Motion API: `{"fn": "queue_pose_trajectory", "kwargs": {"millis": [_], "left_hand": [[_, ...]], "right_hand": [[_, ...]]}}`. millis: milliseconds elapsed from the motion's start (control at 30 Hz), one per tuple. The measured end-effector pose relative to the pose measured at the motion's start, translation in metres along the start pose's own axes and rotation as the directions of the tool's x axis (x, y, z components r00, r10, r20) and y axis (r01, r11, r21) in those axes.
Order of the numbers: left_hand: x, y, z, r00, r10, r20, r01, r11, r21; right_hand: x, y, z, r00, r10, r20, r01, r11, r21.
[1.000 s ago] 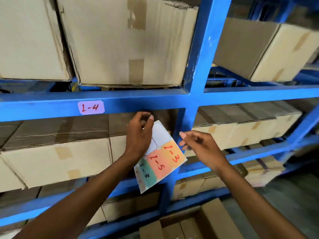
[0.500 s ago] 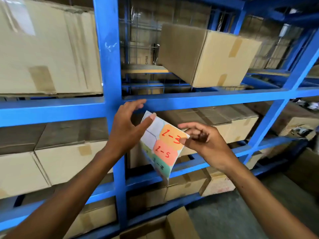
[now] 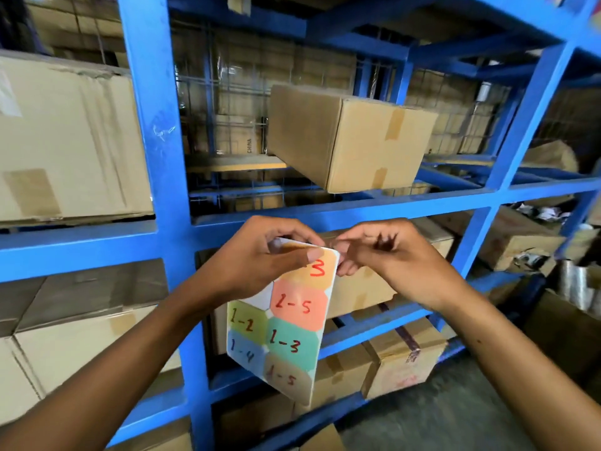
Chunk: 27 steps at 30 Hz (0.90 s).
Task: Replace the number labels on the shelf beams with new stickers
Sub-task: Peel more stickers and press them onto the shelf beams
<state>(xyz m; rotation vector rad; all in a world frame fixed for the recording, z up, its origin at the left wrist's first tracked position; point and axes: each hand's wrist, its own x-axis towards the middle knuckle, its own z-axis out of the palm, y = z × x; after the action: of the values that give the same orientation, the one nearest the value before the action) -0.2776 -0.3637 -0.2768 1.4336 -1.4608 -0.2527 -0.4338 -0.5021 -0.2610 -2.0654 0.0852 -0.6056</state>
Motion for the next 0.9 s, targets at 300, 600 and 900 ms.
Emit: {"fn": "queue_pose_trajectory", "kwargs": {"millis": [300, 600, 900], "left_hand": [[0.001, 0.018, -0.022, 0.991, 0.015, 0.134, -0.020, 0.999, 0.038], [-0.014, 0.028, -0.010, 0.952, 0.231, -0.199, -0.123, 0.887, 0.444], [-0.030, 0.031, -0.009, 0.940, 0.066, -0.334, 0.049, 0.945, 0.324]], "right_hand": [[0.006, -0.024, -0.013, 0.966, 0.051, 0.254, -0.021, 0.993, -0.120], [0.014, -0.027, 0.006, 0.988, 0.104, 0.111, -0.104, 0.995, -0.003], [0.014, -0.032, 0.042, 1.000, 0.013, -0.028, -0.016, 0.994, -0.107]]}}
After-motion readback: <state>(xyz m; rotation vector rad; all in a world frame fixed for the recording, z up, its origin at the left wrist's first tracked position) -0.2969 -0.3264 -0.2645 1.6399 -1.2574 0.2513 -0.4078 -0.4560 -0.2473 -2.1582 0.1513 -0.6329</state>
